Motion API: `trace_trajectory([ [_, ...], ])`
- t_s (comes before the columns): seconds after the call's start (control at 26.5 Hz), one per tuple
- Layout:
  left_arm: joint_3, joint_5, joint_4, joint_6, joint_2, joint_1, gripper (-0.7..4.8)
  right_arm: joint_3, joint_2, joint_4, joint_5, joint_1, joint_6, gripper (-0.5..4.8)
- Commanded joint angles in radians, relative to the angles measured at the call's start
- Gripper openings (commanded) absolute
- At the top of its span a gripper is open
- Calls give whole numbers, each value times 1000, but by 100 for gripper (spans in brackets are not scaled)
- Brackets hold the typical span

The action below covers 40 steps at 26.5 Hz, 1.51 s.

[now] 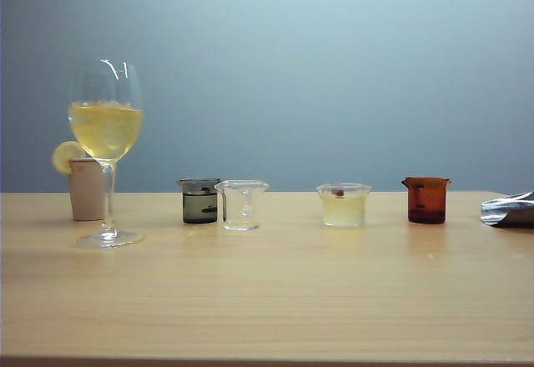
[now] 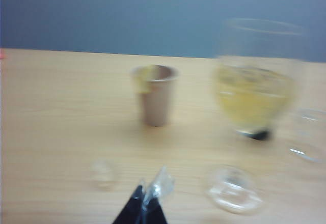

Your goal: Pick up the second measuring cup from the left, pour the orange juice inside into the goblet, and finally put the measuring cup back in its original place.

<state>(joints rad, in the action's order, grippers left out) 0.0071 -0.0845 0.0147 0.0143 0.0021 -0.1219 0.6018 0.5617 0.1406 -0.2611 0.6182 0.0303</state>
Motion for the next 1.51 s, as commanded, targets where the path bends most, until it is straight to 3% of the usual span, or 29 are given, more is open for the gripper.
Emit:
trace_trajectory([
  [0.04,2,-106,27,-7,0,0,-4,3,-1,-10,2,0,-3,-1],
  [0.53,2,-106,24,-6,0,0,-5,3,-1,-10,1,0,-3,-1],
  [0.75,2,-106,24,-6,0,0,-5,-108,-54,-72,6,-16,-3,-1],
  [0.91,2,-106,23,-6,0,0,-5,-292,-197,-145,6,-173,-3,-1],
  [1.02,2,-106,24,-6,0,0,-5,-397,-289,-199,95,-290,-3,-1],
  [1.25,2,-106,24,-7,0,0,-5,-492,-427,-214,294,-423,-3,-1],
  [1.51,2,-106,24,-6,0,0,-5,-560,-563,-225,304,-539,-4,-1],
])
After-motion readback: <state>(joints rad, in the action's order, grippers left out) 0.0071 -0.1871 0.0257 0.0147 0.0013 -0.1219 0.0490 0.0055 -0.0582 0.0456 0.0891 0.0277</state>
